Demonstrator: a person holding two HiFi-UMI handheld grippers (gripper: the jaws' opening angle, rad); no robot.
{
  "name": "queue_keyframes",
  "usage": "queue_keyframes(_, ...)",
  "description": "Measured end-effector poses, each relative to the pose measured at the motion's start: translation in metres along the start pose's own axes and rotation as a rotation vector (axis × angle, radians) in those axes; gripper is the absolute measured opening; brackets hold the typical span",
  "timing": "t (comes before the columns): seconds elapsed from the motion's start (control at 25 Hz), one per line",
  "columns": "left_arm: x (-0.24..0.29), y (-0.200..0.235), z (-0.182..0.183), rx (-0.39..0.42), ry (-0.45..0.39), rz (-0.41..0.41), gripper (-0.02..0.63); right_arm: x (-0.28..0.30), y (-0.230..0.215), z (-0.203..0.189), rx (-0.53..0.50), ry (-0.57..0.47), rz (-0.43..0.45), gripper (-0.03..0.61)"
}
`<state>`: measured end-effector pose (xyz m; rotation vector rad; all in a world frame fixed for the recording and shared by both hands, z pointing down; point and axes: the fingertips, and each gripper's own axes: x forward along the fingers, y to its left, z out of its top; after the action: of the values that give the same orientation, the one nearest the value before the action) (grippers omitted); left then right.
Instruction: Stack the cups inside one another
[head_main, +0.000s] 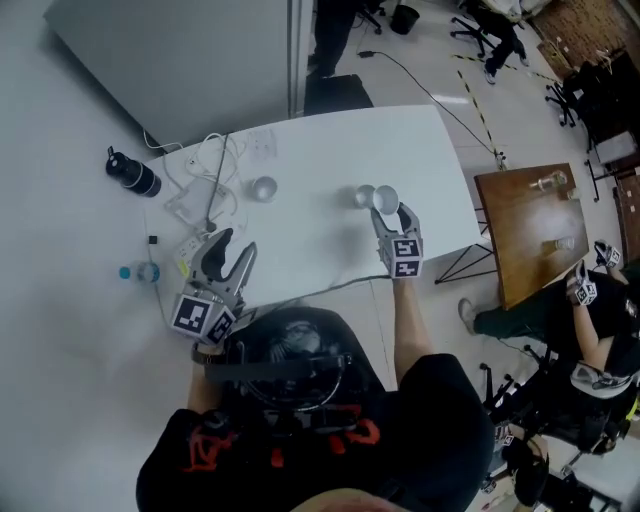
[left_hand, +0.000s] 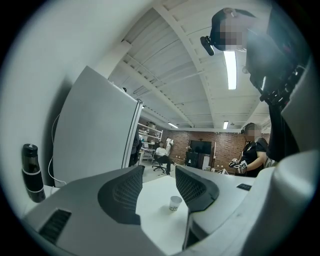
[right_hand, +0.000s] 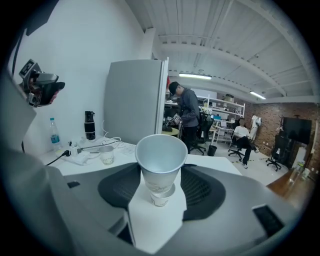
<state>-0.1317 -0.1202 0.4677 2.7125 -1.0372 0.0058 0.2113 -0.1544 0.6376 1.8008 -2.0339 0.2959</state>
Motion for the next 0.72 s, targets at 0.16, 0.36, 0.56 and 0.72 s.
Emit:
queue_keyframes(0.16, -0.004, 0.009, -0.001, -0.008, -0.01, 0.019, 0.213, 0.025, -0.001, -0.013, -0.005, 0.042, 0.01, 0.261)
queue_keyframes(0.36, -0.008, 0.013, 0.001, 0.0, -0.02, 0.053, 0.213, 0.045, -0.008, -0.029, -0.012, 0.093, 0.016, 0.265)
queue_keyframes(0.56, -0.008, 0.015, 0.002, 0.001, -0.02, 0.063, 0.213, 0.057, -0.01, -0.042, 0.006, 0.123, 0.041, 0.271)
queue_keyframes(0.72, -0.008, 0.017, 0.003, -0.001, -0.016, 0.071, 0.213, 0.066, -0.011, -0.052, 0.012, 0.153, 0.059, 0.276)
